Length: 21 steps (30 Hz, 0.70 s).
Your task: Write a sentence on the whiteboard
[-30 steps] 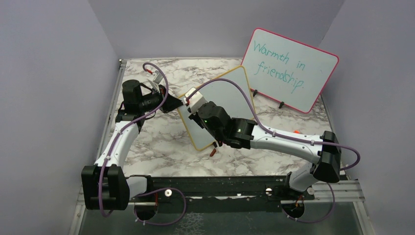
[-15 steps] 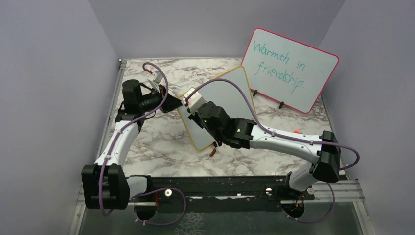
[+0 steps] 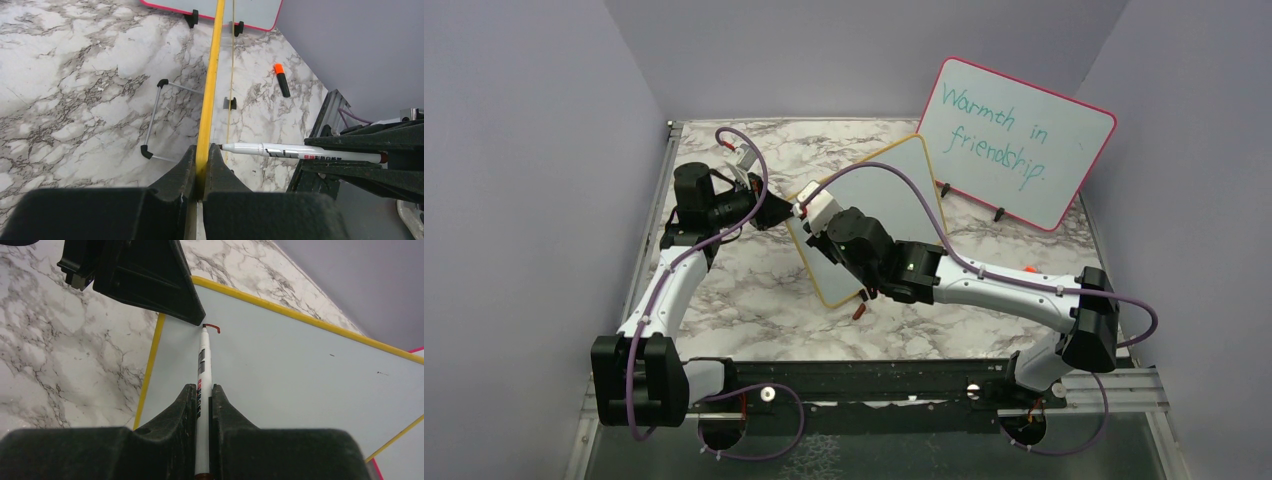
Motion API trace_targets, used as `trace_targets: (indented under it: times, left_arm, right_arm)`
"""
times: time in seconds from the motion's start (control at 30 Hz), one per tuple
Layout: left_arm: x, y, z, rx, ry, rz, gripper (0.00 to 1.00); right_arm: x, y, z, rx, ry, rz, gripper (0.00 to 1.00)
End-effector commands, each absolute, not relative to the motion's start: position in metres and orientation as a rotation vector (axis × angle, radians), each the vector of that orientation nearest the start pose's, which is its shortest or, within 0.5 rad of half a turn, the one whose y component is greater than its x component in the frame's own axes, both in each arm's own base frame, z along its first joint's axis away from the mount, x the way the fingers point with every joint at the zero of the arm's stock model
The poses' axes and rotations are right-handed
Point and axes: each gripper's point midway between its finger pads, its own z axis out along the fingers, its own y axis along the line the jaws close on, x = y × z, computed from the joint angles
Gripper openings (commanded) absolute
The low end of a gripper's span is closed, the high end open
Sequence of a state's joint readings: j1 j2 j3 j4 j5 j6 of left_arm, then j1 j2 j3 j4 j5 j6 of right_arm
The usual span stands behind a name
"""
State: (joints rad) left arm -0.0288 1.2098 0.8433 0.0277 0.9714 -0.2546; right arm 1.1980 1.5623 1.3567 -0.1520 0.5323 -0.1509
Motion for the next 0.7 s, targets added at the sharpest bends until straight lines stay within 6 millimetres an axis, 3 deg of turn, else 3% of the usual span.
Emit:
trace_targets:
  times: [0.0,0.67]
  left_arm:
    - [0.324,-0.153,0.212,0.441,1.913,-1.016,0.00]
    - [0.325,-0.153,0.211,0.436,1.919,-1.014,0.00]
  right_arm:
    - [0.253,0.413,0.271,-0.916,1.650,0.245,0.01]
    - [0.241,0.416,0.247,-1.017,1.691,0.229,0.01]
